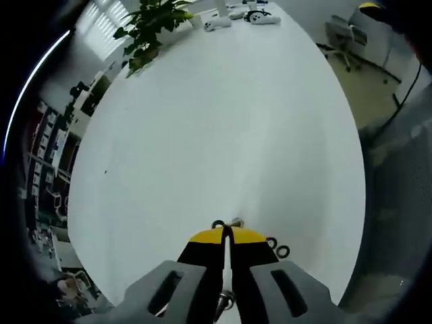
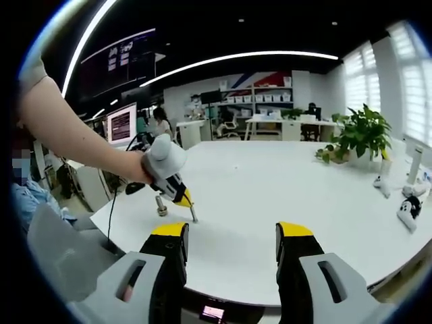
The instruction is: Place the washer onto the threaded stud by aligning its center hole with the stud, sliding it down to the base, and recovering from edge contact or off-axis alignment until the washer reaches the visible bottom stop.
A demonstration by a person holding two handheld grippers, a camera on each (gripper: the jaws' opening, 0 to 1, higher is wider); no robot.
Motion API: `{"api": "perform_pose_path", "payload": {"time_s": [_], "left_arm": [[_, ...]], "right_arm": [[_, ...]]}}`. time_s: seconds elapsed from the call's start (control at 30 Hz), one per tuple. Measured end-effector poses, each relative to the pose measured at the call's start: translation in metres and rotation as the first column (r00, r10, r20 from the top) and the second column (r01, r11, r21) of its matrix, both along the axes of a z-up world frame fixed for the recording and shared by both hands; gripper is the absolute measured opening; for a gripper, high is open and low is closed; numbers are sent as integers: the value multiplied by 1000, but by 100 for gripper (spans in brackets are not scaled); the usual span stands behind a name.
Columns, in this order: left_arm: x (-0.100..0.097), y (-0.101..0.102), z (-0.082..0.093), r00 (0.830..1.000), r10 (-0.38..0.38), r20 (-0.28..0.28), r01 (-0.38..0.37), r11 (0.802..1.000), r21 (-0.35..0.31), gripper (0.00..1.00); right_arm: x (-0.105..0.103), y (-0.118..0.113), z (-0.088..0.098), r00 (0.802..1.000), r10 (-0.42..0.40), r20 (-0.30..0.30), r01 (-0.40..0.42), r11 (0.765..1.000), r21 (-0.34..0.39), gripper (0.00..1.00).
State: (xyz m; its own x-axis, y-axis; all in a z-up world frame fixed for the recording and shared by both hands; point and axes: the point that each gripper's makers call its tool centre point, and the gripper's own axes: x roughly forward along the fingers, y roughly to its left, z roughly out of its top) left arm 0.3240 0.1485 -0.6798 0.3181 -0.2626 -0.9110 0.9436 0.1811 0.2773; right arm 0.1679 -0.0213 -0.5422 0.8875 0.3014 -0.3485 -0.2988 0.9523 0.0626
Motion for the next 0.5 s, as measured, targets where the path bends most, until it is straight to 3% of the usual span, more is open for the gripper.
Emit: {"api": "perform_pose_path", "payload": {"time_s": [0.2,0.5], "left_arm": [[-3,2,-1,999,-42,21,41,998,40,0],[0,5,3,998,-47,50,45,999,26,0]], "right_arm": [[0,0,0,1000,0,-1,0,1000,6,54],[0,0,0,1000,0,-1,0,1000,10,54]]}}
